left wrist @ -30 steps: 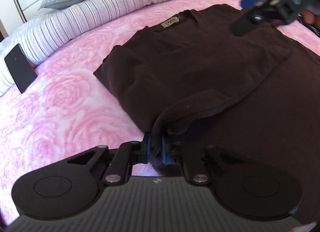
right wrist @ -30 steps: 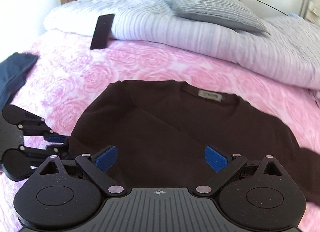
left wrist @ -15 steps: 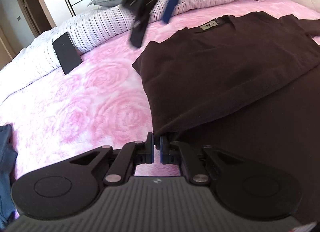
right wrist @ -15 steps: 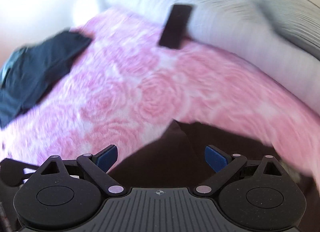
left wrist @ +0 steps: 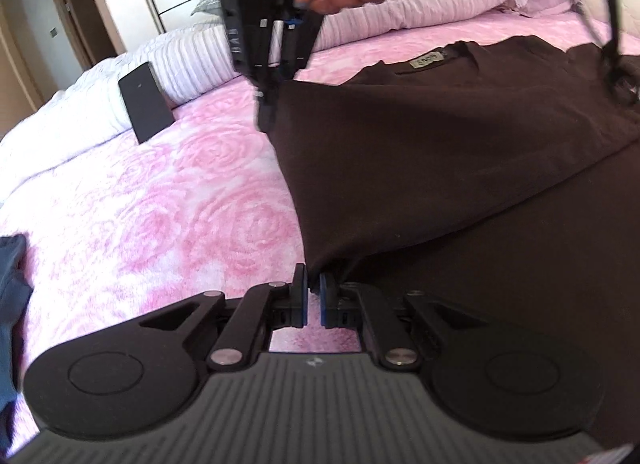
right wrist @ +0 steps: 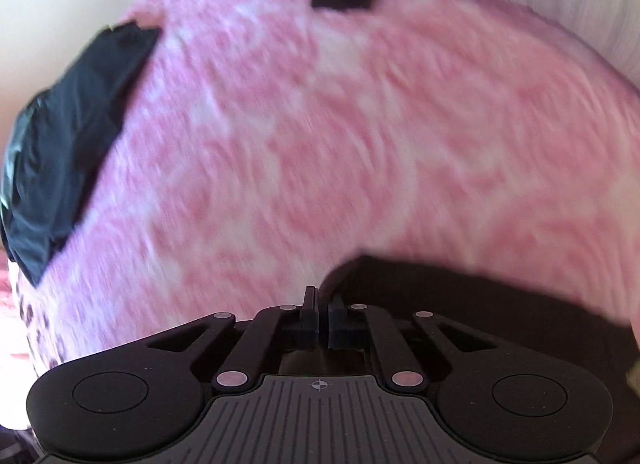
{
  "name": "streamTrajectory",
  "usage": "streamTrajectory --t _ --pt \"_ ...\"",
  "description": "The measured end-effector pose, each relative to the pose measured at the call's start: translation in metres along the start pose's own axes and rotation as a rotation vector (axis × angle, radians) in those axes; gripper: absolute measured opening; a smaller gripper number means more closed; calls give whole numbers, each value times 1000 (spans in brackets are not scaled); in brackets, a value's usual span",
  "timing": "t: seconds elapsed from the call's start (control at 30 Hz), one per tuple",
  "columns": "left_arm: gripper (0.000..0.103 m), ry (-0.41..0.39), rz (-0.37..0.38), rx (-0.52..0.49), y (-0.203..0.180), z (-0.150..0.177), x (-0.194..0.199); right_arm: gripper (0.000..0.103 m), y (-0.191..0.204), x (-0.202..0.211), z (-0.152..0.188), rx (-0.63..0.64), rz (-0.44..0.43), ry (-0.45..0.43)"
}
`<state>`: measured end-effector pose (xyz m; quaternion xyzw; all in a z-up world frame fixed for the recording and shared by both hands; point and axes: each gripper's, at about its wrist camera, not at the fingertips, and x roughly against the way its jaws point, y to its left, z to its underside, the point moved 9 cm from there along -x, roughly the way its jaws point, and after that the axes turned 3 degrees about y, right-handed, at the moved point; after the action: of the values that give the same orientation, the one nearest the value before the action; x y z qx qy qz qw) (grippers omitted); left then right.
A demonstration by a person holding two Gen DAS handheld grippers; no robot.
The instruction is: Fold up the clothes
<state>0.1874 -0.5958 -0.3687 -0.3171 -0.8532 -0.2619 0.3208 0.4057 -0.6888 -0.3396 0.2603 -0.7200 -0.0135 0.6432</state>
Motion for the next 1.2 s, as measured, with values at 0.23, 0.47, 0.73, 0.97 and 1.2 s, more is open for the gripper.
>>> streamTrajectory --t 0.23,0.47,0.73,0.97,1.2 --pt "4 45 16 132 10 -1 -6 5 0 0 -24 37 76 -112" --pt "5 112 55 269 28 3 -3 59 -17 61 -23 -50 187 -370" --pt "5 115 42 329 71 1 19 59 -11 51 127 -234 124 -343" --pt "9 -27 222 204 57 -75 -27 59 -51 57 252 -455 192 -362" --pt "15 85 205 54 48 -87 -99 59 -103 102 309 -625 278 -472"
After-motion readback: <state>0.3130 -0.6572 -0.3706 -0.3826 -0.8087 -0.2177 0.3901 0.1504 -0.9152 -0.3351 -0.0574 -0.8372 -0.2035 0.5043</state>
